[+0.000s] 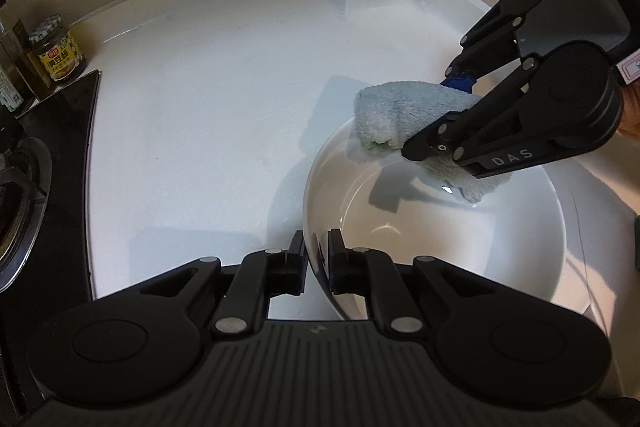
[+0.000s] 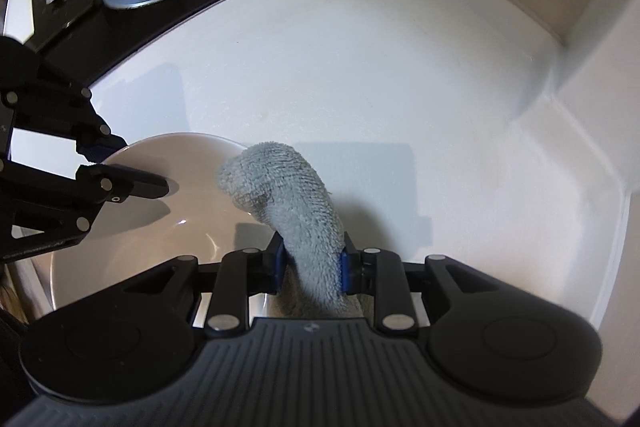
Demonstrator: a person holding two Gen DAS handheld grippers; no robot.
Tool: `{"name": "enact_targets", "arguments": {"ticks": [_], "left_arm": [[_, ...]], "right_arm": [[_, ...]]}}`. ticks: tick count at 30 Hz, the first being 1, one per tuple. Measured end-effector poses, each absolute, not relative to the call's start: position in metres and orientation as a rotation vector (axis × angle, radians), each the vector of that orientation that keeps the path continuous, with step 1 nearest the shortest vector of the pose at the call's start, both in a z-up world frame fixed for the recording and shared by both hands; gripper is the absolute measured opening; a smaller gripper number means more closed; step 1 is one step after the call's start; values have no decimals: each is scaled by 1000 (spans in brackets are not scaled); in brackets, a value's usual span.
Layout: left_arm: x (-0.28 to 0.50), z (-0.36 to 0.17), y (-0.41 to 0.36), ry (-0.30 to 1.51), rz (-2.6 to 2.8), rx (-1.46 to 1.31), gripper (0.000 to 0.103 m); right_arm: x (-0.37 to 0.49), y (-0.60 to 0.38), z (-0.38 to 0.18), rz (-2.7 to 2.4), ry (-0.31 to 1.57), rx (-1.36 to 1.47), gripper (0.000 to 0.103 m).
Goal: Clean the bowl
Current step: 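Wipe the bowl's inner wall near the left gripper with the cloth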
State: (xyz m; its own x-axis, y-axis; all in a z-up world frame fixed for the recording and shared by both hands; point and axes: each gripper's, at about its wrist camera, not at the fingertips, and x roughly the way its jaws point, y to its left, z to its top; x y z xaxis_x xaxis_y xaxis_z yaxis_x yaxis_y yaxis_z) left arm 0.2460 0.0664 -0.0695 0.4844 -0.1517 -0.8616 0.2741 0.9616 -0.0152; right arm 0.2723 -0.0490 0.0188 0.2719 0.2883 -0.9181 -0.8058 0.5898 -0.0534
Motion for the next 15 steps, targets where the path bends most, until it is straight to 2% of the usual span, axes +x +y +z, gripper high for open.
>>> {"name": "enact_targets", "arguments": {"ticks": [15], "left_arm": [[243,-66,64,1045,-249,103,8]], "right_arm": [[285,-73,22,793,1065,-365,22]]}}
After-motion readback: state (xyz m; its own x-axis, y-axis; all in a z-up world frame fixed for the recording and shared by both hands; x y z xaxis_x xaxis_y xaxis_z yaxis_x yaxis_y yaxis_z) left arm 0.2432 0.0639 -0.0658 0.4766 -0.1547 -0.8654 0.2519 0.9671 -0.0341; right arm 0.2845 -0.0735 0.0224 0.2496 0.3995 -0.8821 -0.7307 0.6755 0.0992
